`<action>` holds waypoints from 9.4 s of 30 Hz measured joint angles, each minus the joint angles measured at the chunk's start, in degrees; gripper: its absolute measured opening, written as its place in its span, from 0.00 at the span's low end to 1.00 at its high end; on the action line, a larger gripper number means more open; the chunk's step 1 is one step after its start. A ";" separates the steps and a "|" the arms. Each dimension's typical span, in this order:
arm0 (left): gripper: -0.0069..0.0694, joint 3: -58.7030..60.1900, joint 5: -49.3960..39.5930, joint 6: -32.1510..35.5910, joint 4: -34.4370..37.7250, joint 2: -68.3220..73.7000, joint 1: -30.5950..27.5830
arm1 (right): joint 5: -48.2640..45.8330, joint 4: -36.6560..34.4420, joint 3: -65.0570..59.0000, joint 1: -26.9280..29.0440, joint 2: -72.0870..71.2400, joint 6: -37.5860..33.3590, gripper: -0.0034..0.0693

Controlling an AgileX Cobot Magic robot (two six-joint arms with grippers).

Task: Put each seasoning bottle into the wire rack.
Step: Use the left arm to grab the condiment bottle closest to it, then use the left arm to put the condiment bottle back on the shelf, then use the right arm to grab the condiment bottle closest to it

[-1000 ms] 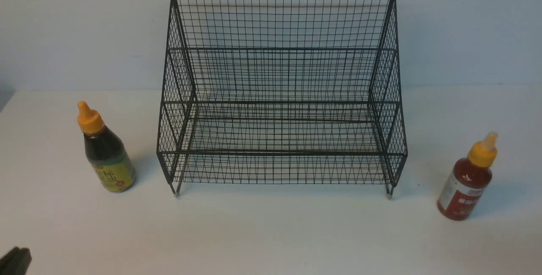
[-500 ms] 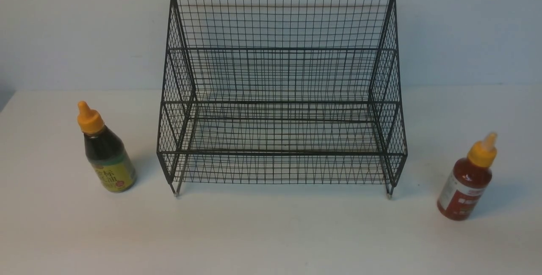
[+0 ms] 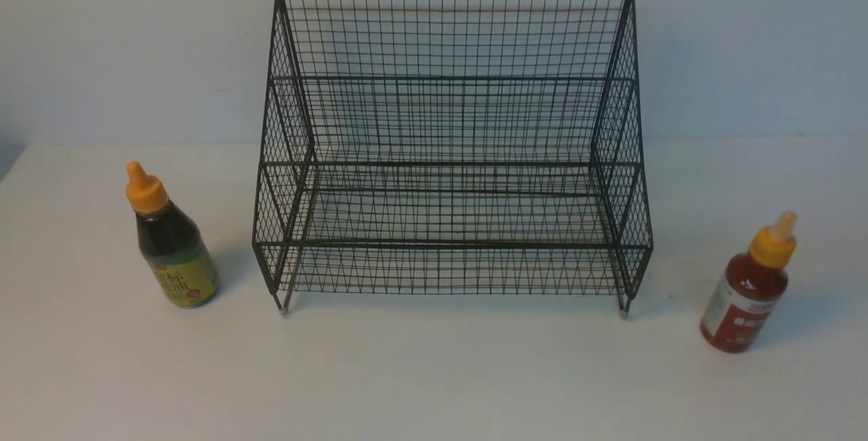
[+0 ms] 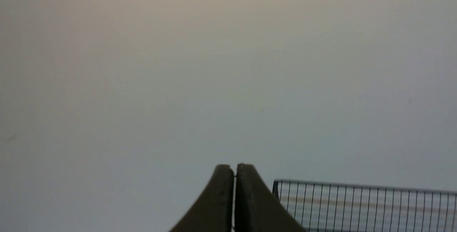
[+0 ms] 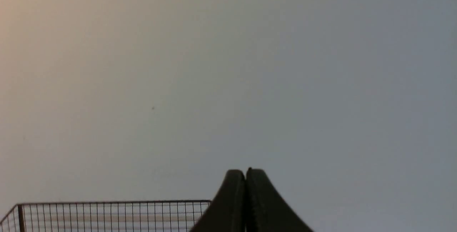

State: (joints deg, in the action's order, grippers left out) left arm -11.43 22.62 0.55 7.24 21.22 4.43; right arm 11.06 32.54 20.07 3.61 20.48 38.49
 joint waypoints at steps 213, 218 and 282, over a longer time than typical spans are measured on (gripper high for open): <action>0.08 -27.02 -56.27 0.56 -4.45 -1.76 16.29 | -33.98 -64.60 14.34 -9.08 22.23 -62.50 0.03; 0.08 -27.02 -56.86 0.48 -4.45 -1.76 16.29 | -20.68 -70.28 10.28 -9.62 21.91 -69.46 0.03; 0.08 -26.88 -58.46 0.43 -8.77 -1.35 16.29 | 48.25 -56.91 -2.06 -22.20 72.16 -47.10 0.42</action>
State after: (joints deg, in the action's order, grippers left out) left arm -38.31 -35.84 0.97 -1.53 19.87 20.72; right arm 59.31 -24.37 18.01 -18.59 92.64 -8.61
